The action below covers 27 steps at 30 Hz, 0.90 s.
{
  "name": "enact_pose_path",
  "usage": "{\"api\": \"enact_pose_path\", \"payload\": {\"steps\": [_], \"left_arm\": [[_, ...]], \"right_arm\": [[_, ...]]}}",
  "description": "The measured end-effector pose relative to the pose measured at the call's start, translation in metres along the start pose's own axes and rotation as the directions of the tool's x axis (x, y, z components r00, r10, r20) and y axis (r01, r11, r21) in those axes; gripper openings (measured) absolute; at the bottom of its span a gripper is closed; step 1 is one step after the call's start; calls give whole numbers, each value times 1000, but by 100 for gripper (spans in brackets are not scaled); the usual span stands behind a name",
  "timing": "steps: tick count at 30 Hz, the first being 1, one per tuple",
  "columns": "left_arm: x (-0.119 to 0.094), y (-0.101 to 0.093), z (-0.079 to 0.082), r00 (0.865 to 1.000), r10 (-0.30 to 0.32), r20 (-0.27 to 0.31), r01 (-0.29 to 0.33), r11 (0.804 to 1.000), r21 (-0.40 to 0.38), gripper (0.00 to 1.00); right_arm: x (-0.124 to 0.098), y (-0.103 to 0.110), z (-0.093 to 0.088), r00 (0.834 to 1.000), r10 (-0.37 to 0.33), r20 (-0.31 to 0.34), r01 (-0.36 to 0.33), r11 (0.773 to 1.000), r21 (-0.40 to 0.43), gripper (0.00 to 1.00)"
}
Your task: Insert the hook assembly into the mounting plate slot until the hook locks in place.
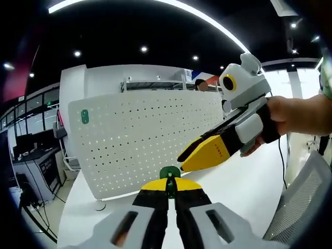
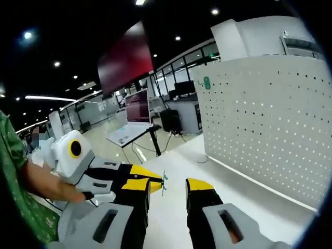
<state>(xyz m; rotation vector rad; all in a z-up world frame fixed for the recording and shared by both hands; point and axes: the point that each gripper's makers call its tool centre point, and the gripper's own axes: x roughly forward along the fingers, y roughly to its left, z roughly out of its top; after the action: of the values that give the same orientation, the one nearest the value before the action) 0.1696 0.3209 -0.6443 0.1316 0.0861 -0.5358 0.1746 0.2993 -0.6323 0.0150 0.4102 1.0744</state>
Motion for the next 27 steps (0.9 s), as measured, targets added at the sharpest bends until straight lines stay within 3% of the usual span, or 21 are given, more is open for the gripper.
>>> {"api": "enact_pose_path", "payload": {"steps": [14,27], "left_arm": [[1,10,5,1000,18,5,-18,1000,-13,2],[0,30,16,998,57,16,-57,998,-33,3]], "right_arm": [[-39,-15,13,991,-84,102,87,996,-23,40],[-82,-15,30,969,-159,191,172,984,-53,48]]}}
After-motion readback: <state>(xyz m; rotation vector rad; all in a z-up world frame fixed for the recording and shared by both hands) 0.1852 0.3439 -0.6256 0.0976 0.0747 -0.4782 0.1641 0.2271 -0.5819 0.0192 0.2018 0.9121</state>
